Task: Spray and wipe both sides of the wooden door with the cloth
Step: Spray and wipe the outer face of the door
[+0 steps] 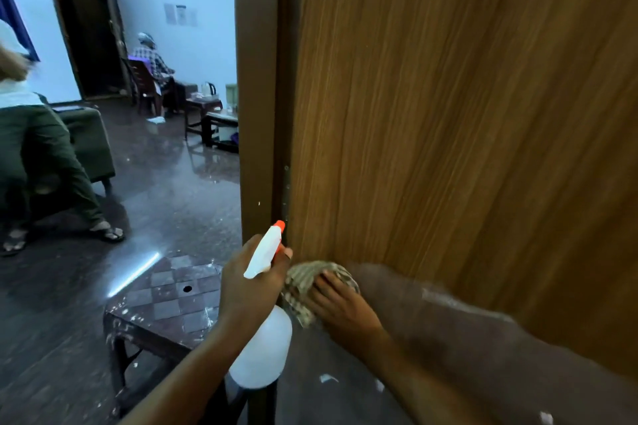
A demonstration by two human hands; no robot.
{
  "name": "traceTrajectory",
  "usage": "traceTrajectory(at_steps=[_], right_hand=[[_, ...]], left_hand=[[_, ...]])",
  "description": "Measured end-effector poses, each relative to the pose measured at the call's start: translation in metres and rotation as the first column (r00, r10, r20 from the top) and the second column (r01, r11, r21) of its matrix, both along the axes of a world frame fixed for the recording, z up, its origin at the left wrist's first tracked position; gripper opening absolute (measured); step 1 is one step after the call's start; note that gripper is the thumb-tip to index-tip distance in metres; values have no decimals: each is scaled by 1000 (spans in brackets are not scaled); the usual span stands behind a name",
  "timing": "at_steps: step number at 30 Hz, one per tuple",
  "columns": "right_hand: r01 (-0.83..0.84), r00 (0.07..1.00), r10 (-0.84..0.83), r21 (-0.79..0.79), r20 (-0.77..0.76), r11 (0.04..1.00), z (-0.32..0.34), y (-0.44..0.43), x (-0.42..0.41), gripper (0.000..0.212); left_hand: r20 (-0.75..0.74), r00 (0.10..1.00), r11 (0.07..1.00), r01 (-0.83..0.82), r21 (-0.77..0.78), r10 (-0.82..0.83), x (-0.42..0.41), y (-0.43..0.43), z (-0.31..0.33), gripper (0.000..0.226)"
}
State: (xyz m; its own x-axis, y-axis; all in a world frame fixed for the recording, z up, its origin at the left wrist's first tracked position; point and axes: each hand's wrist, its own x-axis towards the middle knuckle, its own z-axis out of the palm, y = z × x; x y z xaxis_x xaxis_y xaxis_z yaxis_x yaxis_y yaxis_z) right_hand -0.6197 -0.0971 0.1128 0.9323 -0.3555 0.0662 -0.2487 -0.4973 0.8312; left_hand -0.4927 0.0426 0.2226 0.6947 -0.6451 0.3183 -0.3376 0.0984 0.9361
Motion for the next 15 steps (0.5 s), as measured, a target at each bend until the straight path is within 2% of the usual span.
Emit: traceTrajectory(at_steps=[1,3,5,7,8,10,13,15], right_hand=[[-20,999,21,-20,49,1000,-5,-3,-14,66],[-117,939,129,-55,318,992,-2,-12,-43,67],[-80,748,128,-104,651,991,17,-20,-65,63],[12,547,133,-166,826,986,37,-20,-77,64],[37,480,158,-200,863,979,40,-19,-79,67],[-29,344,259,-265,903,964,33,-10,-78,71],[-78,-1,363,-362,932,929,-1,2,-87,62],[-37,-136,327,-335,935,942,-43,5,-105,64]], left_hand=[[7,1000,1000,-1,-5,1,-1,-2,-6,28],[32,999,1000,6,-13,-6,-3,-5,-28,29],[22,1000,999,20,-31,-20,-2,-10,-52,20],[35,999,998,30,-59,-28,1,-15,-81,25],[57,997,996,47,-77,-42,1,-18,-97,27],[93,994,989,76,-123,-65,-4,-14,-134,31],[133,989,986,83,-142,-64,-15,-7,-183,45],[127,992,987,36,-158,-16,-26,-1,-217,47]])
